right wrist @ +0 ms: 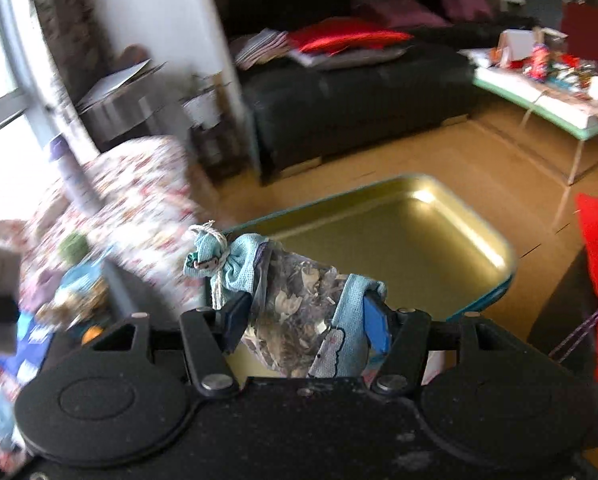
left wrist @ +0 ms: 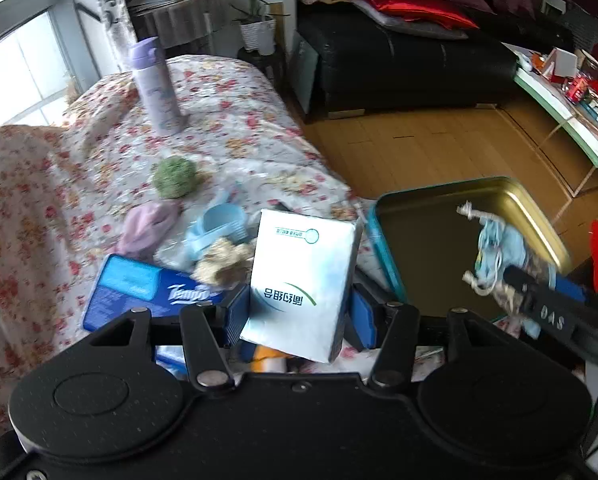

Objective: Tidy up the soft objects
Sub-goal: 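Lift the white packet and the flower bag and carry both over the gold tray, then open the right tool to drop the flower bag while the left tool drops the white packet into the tray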

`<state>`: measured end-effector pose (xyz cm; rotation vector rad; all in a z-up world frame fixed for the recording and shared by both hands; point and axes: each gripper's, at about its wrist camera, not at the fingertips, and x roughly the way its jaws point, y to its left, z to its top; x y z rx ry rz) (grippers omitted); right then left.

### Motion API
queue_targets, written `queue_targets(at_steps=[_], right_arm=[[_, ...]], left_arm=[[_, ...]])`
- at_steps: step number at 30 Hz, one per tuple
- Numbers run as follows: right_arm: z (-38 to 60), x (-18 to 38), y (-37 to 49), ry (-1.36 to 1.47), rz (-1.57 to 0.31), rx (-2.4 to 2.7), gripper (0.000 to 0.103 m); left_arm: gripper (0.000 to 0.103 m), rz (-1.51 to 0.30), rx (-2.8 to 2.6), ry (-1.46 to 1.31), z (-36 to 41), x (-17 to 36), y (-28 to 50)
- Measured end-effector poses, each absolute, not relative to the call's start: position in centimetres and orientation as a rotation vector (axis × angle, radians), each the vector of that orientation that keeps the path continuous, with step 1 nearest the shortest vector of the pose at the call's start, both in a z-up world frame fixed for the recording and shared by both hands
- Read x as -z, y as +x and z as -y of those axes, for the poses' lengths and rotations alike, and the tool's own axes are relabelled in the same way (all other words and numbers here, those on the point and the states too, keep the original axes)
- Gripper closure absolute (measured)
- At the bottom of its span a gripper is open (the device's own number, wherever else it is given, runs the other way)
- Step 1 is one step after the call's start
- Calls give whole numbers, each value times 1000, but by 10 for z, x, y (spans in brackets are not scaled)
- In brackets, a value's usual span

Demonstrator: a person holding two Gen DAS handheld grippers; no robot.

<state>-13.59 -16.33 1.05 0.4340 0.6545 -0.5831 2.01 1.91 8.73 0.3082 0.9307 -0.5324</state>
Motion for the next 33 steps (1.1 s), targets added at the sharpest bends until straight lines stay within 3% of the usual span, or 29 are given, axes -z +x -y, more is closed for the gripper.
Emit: queue_targets(at_steps=[10, 28, 30, 33], right_arm=[[221, -10, -135, 493, -546, 704, 43], [237, 7, -139, 520, -576, 732, 42], [236, 6, -138, 508, -577, 737, 41], [234, 3, -139, 485, -557, 743, 30]], left_arm=[[52, -975, 597, 318, 41, -76, 18], [51, -1063, 579, 402, 108, -32, 23], [50, -1062, 577, 414, 112, -31, 23], [41, -1048, 583, 435, 116, -29, 21]])
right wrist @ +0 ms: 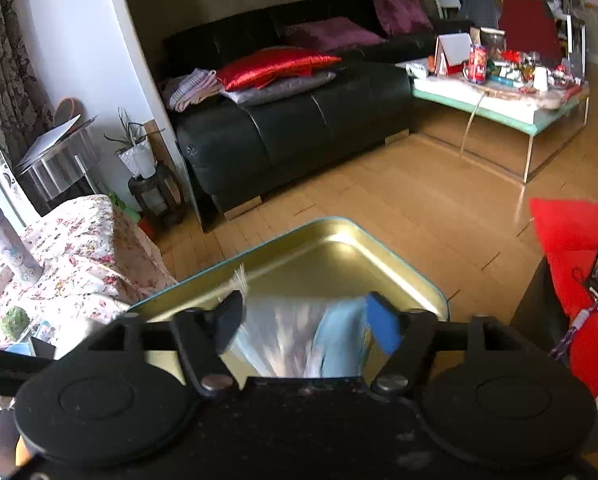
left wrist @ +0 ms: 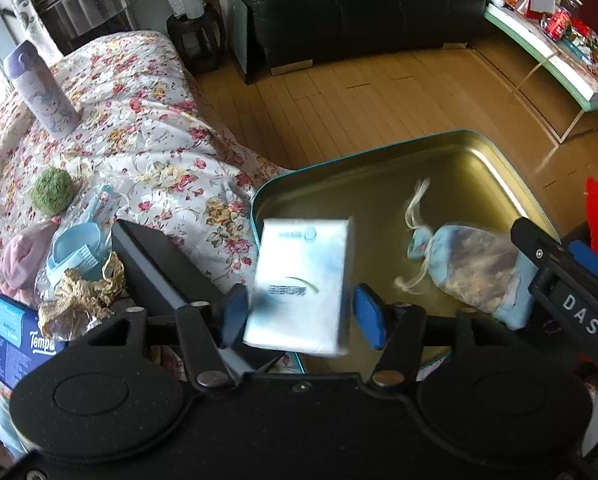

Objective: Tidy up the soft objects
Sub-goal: 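Open the right tool to drop the flower bag while the left tool drops the white packet into the tray, then withdraw both tools from the tray back toward the bed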

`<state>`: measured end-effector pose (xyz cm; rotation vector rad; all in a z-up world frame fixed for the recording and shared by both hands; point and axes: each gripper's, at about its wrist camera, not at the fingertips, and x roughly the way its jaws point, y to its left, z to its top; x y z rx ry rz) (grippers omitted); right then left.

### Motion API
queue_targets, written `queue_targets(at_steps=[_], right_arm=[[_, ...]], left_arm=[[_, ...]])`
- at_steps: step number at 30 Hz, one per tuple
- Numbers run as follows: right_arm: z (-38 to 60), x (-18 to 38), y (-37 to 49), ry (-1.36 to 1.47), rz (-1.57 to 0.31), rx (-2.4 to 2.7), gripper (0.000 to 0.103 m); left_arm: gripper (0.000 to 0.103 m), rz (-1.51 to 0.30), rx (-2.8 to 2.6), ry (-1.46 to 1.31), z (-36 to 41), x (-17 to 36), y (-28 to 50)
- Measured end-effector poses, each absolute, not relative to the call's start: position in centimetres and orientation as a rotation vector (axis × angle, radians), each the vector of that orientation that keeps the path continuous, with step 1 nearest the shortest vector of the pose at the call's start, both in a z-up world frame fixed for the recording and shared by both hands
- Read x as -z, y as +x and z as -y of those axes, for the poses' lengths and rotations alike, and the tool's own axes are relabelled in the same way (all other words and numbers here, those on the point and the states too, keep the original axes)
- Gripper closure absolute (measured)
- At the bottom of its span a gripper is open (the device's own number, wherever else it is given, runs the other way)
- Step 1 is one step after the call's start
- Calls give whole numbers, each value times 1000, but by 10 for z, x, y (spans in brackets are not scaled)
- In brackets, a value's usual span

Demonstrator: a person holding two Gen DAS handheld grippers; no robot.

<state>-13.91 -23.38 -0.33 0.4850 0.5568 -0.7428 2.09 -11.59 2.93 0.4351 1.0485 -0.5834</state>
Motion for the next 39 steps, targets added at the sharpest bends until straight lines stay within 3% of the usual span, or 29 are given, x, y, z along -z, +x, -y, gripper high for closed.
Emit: queue_targets(at_steps=[2, 39], right_arm=[[233, 3, -140, 482, -553, 743, 30], [235, 10, -134, 485, -617, 766, 25]], left_arm=[[37, -1031, 579, 444, 117, -30, 19], [35, -1027, 536, 272, 21, -56, 17]])
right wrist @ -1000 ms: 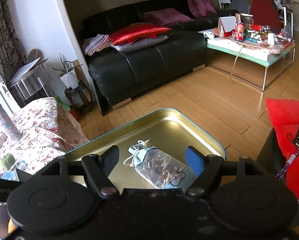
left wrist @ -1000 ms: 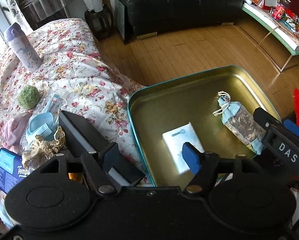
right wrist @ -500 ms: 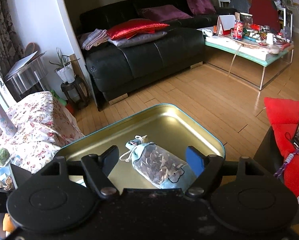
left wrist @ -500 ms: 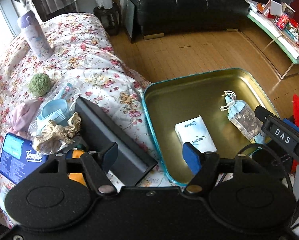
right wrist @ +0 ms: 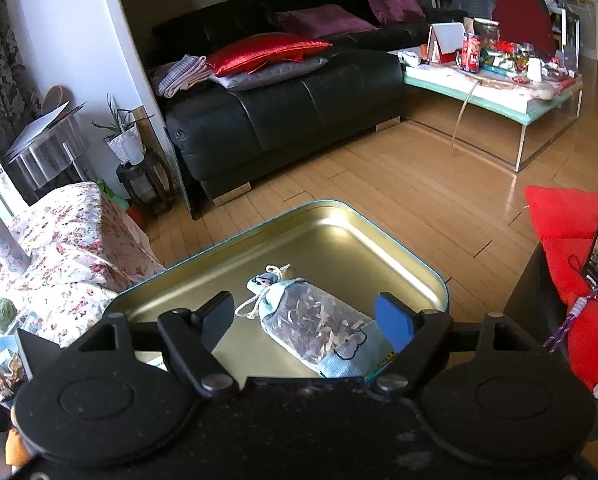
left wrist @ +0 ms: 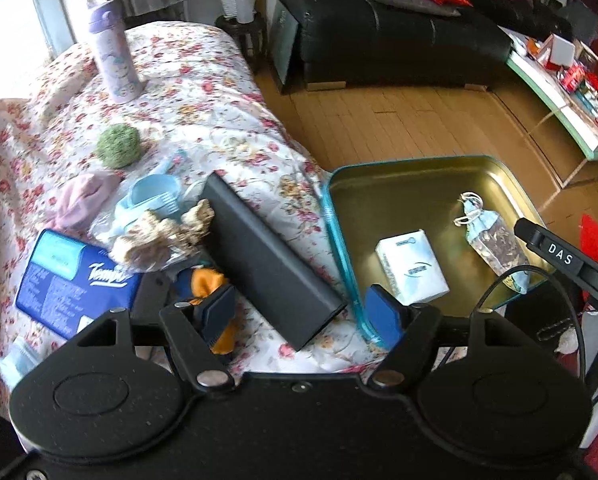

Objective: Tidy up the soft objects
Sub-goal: 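Withdraw both tools from the tray back toward the bed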

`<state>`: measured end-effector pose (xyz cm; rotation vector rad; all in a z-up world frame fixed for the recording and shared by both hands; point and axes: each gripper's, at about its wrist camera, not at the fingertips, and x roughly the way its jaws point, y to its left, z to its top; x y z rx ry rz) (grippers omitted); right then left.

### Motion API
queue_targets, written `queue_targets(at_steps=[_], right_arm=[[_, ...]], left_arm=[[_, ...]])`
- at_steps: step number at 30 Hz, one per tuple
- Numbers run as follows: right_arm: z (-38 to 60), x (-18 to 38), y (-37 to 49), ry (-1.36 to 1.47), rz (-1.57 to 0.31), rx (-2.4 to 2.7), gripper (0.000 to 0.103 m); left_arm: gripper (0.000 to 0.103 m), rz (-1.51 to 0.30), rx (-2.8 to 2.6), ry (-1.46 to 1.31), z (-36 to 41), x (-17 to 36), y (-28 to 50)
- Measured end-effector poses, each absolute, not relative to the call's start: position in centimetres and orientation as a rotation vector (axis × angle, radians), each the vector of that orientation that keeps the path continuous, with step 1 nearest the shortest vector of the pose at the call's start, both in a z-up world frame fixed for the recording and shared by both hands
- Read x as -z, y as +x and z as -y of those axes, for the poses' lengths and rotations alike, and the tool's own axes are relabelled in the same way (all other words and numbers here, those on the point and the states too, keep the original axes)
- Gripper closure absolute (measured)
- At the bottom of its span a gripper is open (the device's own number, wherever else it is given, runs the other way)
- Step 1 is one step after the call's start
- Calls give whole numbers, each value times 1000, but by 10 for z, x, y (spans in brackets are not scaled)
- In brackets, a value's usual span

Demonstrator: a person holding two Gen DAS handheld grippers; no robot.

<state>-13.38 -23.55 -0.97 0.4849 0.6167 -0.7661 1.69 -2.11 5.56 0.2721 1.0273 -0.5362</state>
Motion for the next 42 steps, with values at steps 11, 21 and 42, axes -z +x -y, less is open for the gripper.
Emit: queue_targets(at_steps=[11, 21, 42], right_arm=[[223, 5, -135, 403, -607, 787, 22], [202, 0, -140, 375, -616, 777, 22], [83, -70, -135, 394, -659, 573, 21]], left_arm=[[33, -971, 467, 174, -44, -78, 17], [32, -887, 358, 115, -111, -99, 22], [22, -843, 255, -88, -169, -102, 10]])
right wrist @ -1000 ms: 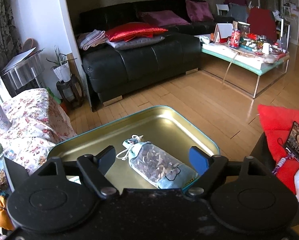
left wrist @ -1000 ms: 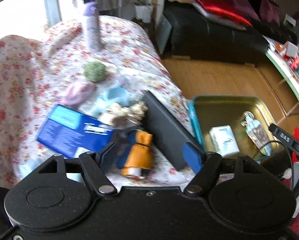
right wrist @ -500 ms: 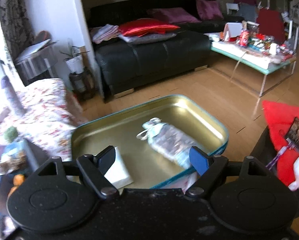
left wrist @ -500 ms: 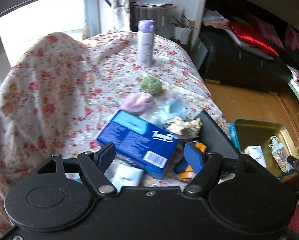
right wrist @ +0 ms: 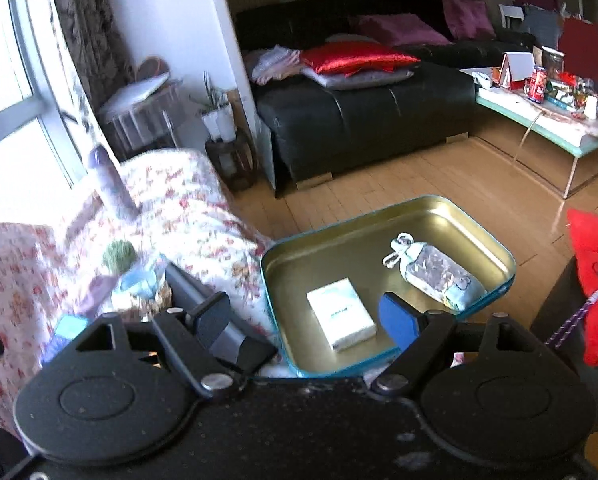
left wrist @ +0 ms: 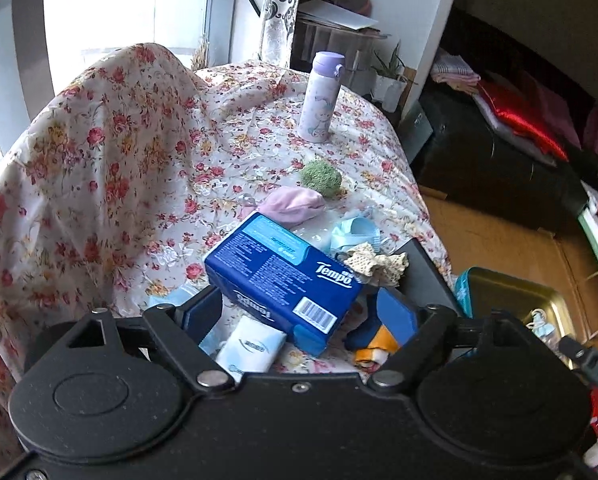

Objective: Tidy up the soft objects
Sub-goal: 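Withdraw both tools from the tray back toward the bed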

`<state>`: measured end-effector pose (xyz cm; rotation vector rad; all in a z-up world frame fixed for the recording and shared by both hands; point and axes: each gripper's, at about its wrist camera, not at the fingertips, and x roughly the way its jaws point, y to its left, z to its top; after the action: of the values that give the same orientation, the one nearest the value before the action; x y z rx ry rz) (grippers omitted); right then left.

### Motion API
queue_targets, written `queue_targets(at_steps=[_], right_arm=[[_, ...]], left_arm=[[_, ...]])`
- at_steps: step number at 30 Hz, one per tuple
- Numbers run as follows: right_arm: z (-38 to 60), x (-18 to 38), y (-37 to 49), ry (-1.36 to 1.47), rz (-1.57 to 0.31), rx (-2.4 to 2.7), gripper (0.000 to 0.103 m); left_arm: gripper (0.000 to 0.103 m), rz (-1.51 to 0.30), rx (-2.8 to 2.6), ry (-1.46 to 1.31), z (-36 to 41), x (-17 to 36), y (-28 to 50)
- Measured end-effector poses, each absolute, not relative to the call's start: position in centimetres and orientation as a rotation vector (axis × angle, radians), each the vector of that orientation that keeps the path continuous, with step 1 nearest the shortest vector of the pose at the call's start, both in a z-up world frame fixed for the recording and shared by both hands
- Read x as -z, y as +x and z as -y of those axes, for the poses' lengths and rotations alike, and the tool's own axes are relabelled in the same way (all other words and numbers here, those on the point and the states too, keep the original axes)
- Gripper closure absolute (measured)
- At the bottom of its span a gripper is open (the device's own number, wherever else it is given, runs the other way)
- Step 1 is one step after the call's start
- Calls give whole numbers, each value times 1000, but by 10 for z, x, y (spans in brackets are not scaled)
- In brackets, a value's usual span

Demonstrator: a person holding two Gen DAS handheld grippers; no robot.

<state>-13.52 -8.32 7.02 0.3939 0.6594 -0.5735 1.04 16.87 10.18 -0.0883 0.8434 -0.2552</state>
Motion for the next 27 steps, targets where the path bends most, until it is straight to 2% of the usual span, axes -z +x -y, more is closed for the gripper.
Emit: queue_targets(at_steps=[6, 14, 17, 20, 23, 27], right_arm=[[51, -74, -127, 366, -733, 549, 21], [23, -84, -125, 342, -739, 519, 21], [23, -84, -126, 338, -742, 517, 20], [22, -83, -125, 332, -744, 519, 20], [26, -82, -127, 353, -743, 525, 13], [33, -78, -124, 367, -753, 557, 13]], left_arm=[[21, -827, 273, -250, -171, -98, -4], [20, -829, 386, -360, -154, -96, -20], [15, -856, 424, -389, -145, -94, -20], [15, -890, 444, -462, -144, -91, -18], [15, -887, 415, -526, -149, -91, -18], [15, -816, 368, -489, -153, -101, -21]])
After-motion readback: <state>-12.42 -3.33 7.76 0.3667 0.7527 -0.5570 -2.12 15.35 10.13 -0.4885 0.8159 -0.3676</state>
